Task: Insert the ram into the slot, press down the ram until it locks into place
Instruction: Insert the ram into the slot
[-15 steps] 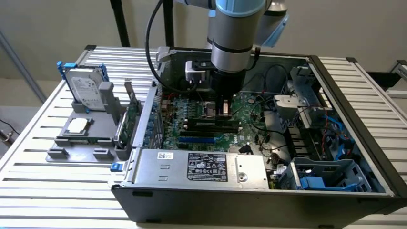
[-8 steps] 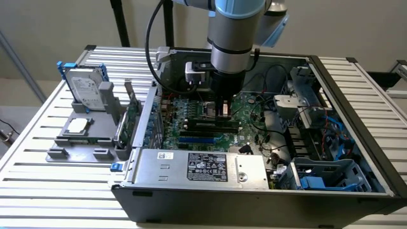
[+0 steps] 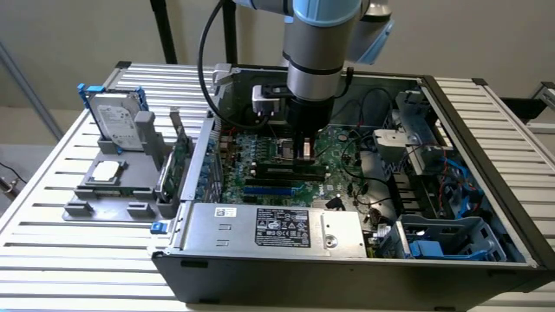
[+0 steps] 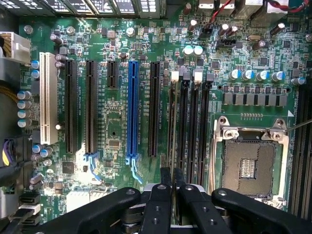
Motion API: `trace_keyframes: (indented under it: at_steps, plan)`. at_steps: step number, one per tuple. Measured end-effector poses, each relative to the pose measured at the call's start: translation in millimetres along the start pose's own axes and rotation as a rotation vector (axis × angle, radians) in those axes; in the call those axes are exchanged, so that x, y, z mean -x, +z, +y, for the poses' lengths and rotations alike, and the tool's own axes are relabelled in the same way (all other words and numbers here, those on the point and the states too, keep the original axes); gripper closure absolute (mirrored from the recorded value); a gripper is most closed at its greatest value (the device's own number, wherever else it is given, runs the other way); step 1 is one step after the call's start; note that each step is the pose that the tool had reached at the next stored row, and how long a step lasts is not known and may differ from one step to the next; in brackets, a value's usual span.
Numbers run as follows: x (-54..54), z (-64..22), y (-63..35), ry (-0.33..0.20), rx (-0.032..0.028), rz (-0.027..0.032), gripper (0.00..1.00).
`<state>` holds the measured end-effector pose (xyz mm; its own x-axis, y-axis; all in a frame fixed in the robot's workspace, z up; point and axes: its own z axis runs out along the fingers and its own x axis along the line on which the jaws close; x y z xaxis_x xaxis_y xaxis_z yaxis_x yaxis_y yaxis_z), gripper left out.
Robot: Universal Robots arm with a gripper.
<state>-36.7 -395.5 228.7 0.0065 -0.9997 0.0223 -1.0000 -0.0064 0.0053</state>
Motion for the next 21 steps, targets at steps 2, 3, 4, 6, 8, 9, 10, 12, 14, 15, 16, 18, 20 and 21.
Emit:
trace_keyframes:
  at_steps: [2, 3, 4, 6, 8, 9, 10, 12, 14, 15, 16, 18, 20, 21]
  plan:
    - [0.0, 0.2, 0.5, 0.000, 0.0000, 0.0000, 0.87]
    - [0.0, 0.3, 0.7, 0.000, 0.0000, 0.0000, 0.87]
    - [0.1, 0.3, 0.8, 0.000, 0.0000, 0.0001, 0.87]
    - [0.4, 0.4, 1.0, 0.000, 0.0000, -0.0001, 0.87]
    - [1.2, 0.4, 1.1, 0.000, -0.0001, -0.0002, 0.87]
    - [1.6, 0.4, 1.1, 0.000, 0.0000, -0.0001, 0.87]
    - [1.8, 0.3, 1.0, 0.000, 0.0000, 0.0002, 0.87]
    - [1.9, 0.3, 1.3, 0.000, 0.0000, 0.0006, 0.87]
    - [1.9, 0.3, 2.1, 0.000, 0.0000, 0.0006, 0.87]
    - [2.0, 0.3, 2.5, 0.000, 0.0000, 0.0007, 0.87]
    - [1.9, 0.3, 2.8, 0.000, 0.0000, 0.0008, 0.87]
    - [1.9, 0.3, 2.9, 0.000, 0.0001, 0.0009, 0.87]
    - [2.0, 0.3, 2.2, 0.000, 0.0000, 0.0006, 0.85]
    - [1.9, 0.4, -0.2, 0.000, 0.0003, 0.0005, 0.85]
